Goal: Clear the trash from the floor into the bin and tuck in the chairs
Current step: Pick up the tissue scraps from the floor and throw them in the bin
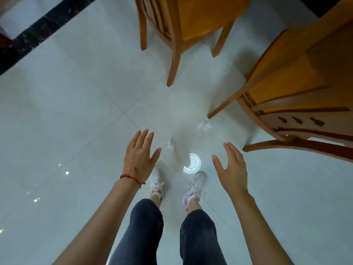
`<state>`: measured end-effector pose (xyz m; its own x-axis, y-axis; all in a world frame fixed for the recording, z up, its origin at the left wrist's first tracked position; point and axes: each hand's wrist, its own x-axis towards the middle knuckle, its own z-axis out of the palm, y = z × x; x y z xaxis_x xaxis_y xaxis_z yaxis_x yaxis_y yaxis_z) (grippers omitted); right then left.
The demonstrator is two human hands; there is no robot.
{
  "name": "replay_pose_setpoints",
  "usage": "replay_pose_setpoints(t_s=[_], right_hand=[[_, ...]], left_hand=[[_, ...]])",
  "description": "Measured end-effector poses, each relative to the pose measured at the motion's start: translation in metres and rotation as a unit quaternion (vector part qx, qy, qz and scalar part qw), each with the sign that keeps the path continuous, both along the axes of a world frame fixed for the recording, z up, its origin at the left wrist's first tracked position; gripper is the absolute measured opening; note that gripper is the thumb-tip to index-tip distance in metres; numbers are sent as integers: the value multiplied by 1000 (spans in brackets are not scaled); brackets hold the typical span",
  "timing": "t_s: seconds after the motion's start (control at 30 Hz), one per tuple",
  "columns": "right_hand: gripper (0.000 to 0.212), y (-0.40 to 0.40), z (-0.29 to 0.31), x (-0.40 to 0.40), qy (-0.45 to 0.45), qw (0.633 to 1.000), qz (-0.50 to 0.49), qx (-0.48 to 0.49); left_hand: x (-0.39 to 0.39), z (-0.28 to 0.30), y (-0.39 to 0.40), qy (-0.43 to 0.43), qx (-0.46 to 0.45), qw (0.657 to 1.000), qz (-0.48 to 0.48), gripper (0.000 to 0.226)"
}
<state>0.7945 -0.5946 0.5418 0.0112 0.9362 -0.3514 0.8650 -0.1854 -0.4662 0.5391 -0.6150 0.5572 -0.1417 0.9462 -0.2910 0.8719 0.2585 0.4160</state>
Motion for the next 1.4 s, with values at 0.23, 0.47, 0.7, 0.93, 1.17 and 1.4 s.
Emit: replay_pose_setpoints(t_s=[0.23, 0.47, 0.7, 0.93, 1.17, 1.4], right_hand=[[58, 31, -97, 18, -14, 999, 48, -6], [56, 59, -201, 27, -17, 996, 83, -4], [53, 76, -309, 42, -40, 989, 137, 21], [53, 82, -411, 55, -64, 981, 178, 44], [52, 86, -493, 57, -49, 978, 178, 94], [53, 101, -537, 53, -20, 971, 180, 157]], left_hand=[[23, -104, 7, -23, -5, 999, 30, 51], [23, -229, 18, -23, -17, 999, 23, 50], [23, -358, 24, -44, -33, 997, 55, 54], [30, -477, 18, -101, -50, 983, 143, 57], [38, -562, 15, -131, -44, 979, 149, 70], [44, -603, 20, -74, 45, 988, 128, 50]])
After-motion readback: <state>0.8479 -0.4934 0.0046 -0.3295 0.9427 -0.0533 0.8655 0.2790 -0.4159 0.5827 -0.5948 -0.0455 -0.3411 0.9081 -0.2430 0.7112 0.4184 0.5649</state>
